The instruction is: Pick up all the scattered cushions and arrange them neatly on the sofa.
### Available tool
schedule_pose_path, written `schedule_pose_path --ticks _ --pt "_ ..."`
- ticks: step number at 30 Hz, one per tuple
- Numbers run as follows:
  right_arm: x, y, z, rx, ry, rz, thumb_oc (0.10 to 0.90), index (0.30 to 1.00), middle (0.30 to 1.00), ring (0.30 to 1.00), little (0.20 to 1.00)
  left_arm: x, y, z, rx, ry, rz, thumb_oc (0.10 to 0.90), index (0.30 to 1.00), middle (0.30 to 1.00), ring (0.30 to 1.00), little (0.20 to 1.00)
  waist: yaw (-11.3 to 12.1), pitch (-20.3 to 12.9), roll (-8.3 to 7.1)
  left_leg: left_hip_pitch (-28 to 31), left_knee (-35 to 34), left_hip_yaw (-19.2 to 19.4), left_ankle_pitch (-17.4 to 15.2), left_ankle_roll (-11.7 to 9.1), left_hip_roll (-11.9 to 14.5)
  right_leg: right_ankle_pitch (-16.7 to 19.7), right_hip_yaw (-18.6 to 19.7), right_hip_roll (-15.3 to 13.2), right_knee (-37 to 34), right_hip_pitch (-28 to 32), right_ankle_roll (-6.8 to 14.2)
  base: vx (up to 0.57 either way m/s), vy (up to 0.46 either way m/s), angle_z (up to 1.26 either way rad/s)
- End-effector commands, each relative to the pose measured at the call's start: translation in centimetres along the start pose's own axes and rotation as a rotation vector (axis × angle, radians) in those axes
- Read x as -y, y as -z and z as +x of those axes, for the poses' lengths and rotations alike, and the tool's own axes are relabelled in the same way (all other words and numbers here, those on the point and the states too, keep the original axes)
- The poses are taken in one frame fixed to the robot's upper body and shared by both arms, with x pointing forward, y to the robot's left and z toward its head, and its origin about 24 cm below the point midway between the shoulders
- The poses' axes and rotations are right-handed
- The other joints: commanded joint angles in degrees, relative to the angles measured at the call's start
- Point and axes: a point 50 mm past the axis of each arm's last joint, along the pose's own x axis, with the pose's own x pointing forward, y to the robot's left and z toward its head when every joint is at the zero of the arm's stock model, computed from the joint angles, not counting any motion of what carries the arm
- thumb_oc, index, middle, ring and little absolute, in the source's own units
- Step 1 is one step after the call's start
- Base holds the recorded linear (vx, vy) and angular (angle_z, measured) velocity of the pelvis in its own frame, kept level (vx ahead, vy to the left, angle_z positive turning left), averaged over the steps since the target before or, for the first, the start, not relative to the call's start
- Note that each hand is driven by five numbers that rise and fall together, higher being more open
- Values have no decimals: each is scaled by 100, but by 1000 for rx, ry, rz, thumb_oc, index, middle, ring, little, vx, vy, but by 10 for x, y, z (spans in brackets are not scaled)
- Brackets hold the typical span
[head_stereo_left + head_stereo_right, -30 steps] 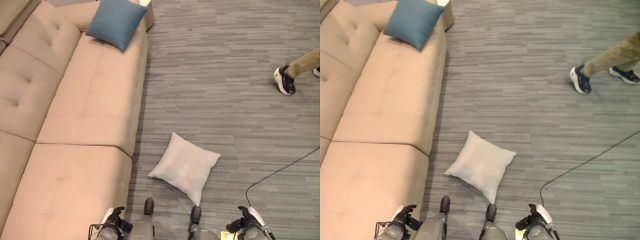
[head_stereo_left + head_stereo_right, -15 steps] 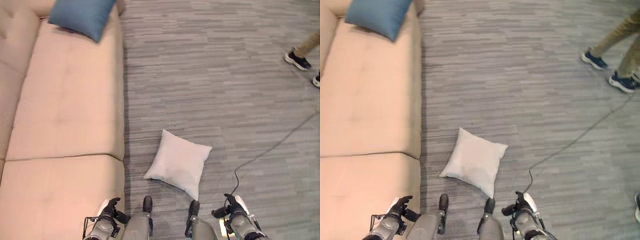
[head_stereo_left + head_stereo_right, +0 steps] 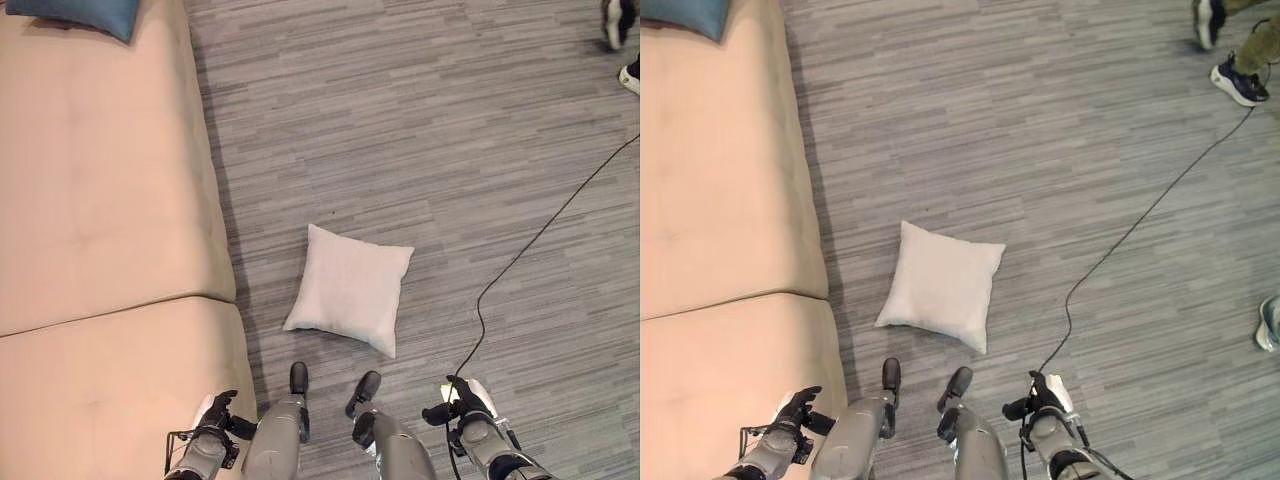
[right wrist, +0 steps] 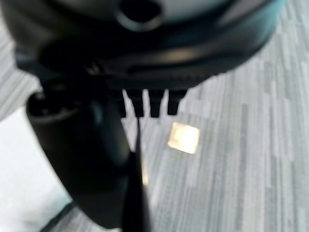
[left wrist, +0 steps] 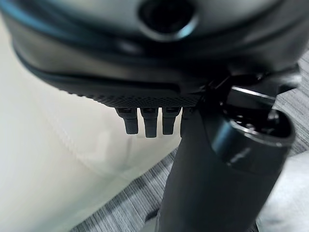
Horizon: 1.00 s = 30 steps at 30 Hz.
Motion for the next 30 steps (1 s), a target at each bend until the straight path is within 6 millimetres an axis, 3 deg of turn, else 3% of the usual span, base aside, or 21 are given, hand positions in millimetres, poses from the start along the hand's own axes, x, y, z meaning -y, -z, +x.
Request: schedule_pose_path --ticks 1,3,6,11,13,18,19,23,24,27,30 --pt "36 14 3 -13 127 -24 800 900 900 900 900 7 -6 -1 30 2 -44 800 900 900 900 900 43 30 101 -476 342 -958 -298 -431 -130 -618 262 -42 -11 404 448 109 33 -23" --pt "39 24 2 -43 133 -28 800 900 900 900 900 8 -7 -2 39 9 -39 800 900 900 900 900 34 -39 128 -382 -201 -1034 -198 -416 12 -652 308 -16 -23 495 524 154 86 -12" --pt "41 23 2 -40 142 -18 800 900 900 900 900 6 -12 -1 53 4 -28 800 900 900 900 900 3 -54 134 -435 -273 -1066 -20 -382 -54 -501 320 -112 58 375 548 43 134 -6" --pt "41 19 3 -31 139 -23 800 900 900 900 900 4 -13 0 59 1 -24 800 900 900 900 900 -18 -65 108 -413 -297 -1092 -38 -329 -128 -468 476 -177 196 283 584 33 88 -26" --pt "38 5 5 18 120 -52 800 900 900 900 900 -7 -28 3 115 -35 -27 800 900 900 900 900 13 27 94 -341 -280 -900 -121 -169 -210 -423 628 -289 448 108 642 80 161 6" --pt "47 -17 9 77 147 -44 800 900 900 900 900 -17 -42 5 162 -71 -56 800 900 900 900 900 19 246 125 -484 -46 -772 -322 -154 -205 -624 737 -323 775 -156 635 1 1 -23" --pt "55 -35 12 128 174 -36 800 900 900 900 900 -24 -57 6 209 -89 -72 800 900 900 900 900 -7 419 142 -779 192 -735 -327 -156 -197 -675 710 -365 1007 -430 610 -96 -18 -3" --pt "82 -83 10 287 266 18 800 900 900 900 900 -54 -94 5 343 -169 -119 800 900 900 900 900 -144 453 125 -1760 676 -718 -322 -147 -100 -776 689 -400 1558 -1411 554 -105 -18 4" --pt "82 -84 10 288 266 19 800 900 900 900 900 -54 -95 5 344 -169 -119 800 900 900 900 900 -144 453 121 -1778 690 -716 -326 -147 -101 -781 692 -403 1572 -1430 553 -61 -5 0" --pt "99 -110 9 355 312 62 800 900 900 900 900 -72 -117 4 403 -209 -120 800 900 900 900 900 -213 453 87 -2211 831 -708 -295 -139 -34 -734 689 -375 1651 -1841 561 -48 -9 -9" --pt "98 -130 4 428 284 78 800 900 900 900 900 -80 -134 0 463 -230 -132 800 900 900 900 900 -296 453 2 -2179 654 -715 -203 -148 38 -679 665 -322 1524 -1863 569 18 -31 -12"
